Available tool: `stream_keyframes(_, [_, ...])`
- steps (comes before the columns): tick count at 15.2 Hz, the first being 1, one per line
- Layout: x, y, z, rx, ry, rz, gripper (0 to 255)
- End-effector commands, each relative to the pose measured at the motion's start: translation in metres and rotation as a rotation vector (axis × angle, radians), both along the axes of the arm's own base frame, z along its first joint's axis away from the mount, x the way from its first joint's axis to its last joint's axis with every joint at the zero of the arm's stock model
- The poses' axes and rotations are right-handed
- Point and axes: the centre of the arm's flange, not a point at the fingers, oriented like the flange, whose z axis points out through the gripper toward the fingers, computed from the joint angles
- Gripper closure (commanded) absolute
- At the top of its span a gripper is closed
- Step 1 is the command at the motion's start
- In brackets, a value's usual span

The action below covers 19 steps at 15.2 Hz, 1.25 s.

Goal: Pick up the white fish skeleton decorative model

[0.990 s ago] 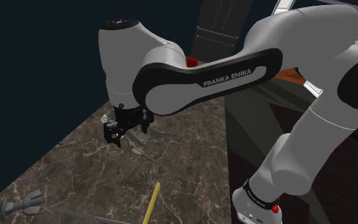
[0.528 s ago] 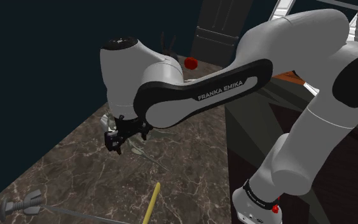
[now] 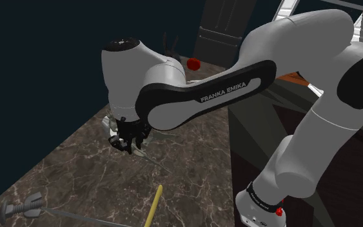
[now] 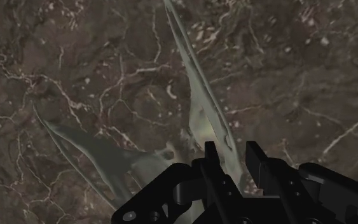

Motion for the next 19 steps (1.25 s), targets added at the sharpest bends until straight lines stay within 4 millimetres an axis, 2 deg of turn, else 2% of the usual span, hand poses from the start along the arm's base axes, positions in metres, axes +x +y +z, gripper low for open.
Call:
stream_keyframes(1, [0.0, 0.0, 0.0, 0.0, 0.001, 0.0, 255])
stream_keyframes(2, [0.0, 0.001, -0.001, 0.0, 0.001, 0.0, 255])
stream_keyframes(17, [0.0, 0.001, 0.079, 0.0, 0.001, 0.0, 255])
stream_keyframes(19, [0.0, 0.001, 0.079, 0.0, 0.001, 0.0, 255])
